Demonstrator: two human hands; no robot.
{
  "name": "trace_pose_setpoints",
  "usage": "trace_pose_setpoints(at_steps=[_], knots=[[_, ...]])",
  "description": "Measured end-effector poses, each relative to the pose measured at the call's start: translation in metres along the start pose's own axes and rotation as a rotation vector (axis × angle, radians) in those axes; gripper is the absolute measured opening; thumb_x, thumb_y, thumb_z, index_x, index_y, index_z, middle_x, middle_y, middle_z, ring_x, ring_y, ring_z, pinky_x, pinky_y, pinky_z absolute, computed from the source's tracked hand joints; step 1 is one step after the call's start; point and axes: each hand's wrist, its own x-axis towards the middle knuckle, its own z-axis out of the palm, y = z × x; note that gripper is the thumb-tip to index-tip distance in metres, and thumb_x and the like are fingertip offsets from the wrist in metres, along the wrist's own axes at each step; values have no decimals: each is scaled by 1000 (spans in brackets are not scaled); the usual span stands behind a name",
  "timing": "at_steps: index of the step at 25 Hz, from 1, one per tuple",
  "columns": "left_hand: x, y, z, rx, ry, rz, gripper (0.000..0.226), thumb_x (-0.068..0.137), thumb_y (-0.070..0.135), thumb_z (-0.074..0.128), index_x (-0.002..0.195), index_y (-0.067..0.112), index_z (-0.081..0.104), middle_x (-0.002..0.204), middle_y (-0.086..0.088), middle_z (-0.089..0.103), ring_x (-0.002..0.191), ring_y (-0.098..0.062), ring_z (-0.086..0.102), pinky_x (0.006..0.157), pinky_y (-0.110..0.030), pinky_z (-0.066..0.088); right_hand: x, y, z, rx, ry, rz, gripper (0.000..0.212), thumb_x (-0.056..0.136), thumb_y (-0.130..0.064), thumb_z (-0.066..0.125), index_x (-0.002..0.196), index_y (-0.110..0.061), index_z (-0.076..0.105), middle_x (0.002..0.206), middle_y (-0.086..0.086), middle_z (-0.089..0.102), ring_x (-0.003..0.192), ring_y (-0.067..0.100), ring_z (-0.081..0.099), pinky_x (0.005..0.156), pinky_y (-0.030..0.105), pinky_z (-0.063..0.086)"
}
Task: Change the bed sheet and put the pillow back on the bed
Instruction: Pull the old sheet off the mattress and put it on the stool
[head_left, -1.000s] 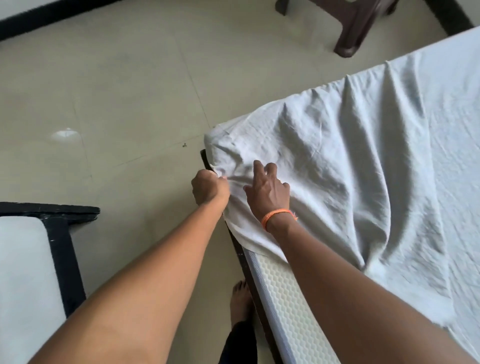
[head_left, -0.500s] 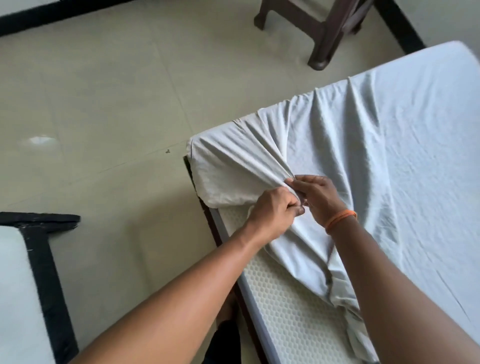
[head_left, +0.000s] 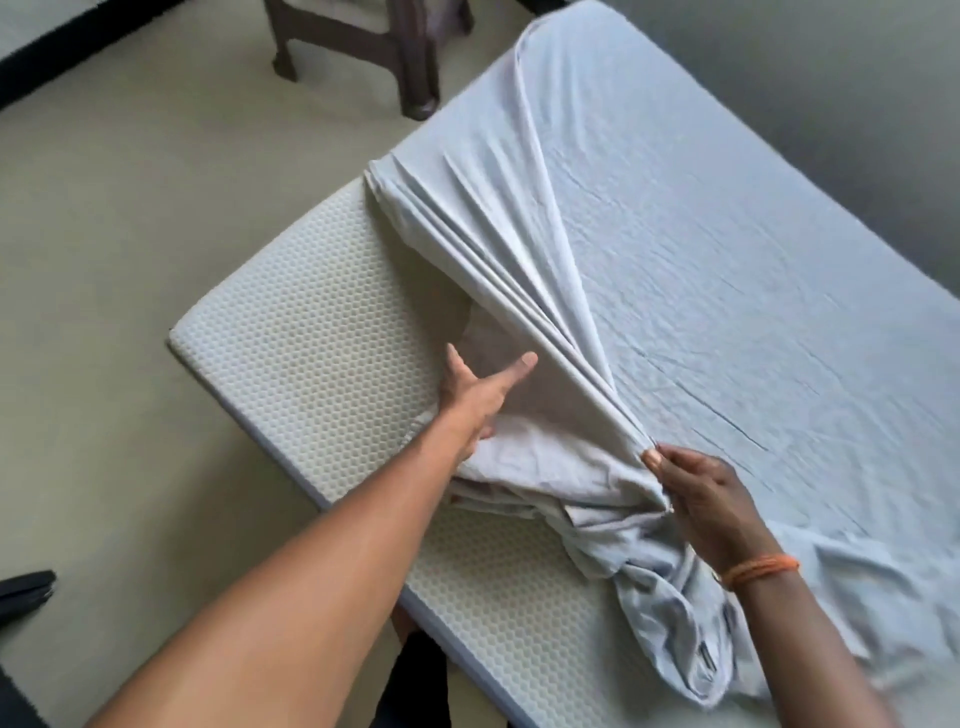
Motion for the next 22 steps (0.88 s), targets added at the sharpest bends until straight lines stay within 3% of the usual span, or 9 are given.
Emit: trace_pose_setpoints(at_steps=[2,4,7,10,12,14,16,19,22], knots=[[-9,-19,50,121,-197,8,117,59,62,82,151,31,16,139,-6,50,88,-12,67,61,-28,55,-36,21,-48,-12,81,-11,68,53,-56,87,88,1,74,82,10,65,77,12,57,71,15,47],[-31,-40,102,403,-367,158,65,75,44,80,128,19,51,100,-6,66,61,-7,61,54,-23,49,-64,37,-95,-101,179,-15,43,75,-34,79,86,7,71,71,18,58,72,11,52,63,9,42],[-68,-71,165,990,-470,455,45,78,52,72,115,27,68,119,-9,61,112,-28,54,95,-40,45,-67,60,-150,-437,363,-6,24,88,-23,70,80,0,73,63,7,58,69,15,54,62,16,43],[-82,-94,191,1542,-433,671,89,74,59,72,149,30,35,157,-20,14,143,-47,11,114,-60,12,-41,86,-173,-944,562,2,26,86,-39,65,85,-16,76,80,8,73,83,29,68,72,37,49],[-77,-104,183,1708,-291,559,114,78,41,77,155,26,-7,157,-26,-23,142,-55,-16,109,-72,-6,-26,92,-163,-1171,562,32,16,88,-30,63,93,-23,76,96,8,74,95,30,67,79,39,44],[-69,-107,172,1567,-114,366,95,85,11,66,154,25,2,158,-30,-1,142,-54,12,110,-68,20,-18,85,-138,-1259,488,52,16,87,-25,59,91,-26,74,97,5,70,96,29,64,79,38,38],[-71,-107,172,1405,-30,495,60,86,4,52,142,20,35,135,-20,48,115,-38,54,90,-47,49,-22,85,-118,-1184,537,-23,18,83,-24,63,98,-25,73,98,5,64,94,31,62,77,39,39],[-92,-96,214,1113,-51,654,46,84,6,55,129,19,57,99,-10,64,84,-26,63,70,-31,51,-64,93,-104,-995,532,-245,59,77,-39,61,133,-22,55,121,5,54,108,29,54,84,43,40],[-107,-82,269,865,-171,550,41,80,25,65,119,13,62,100,-14,69,91,-31,66,78,-33,54,-100,113,-107,-1006,234,-118,121,63,-79,54,156,-22,2,155,4,17,139,21,23,104,50,30]])
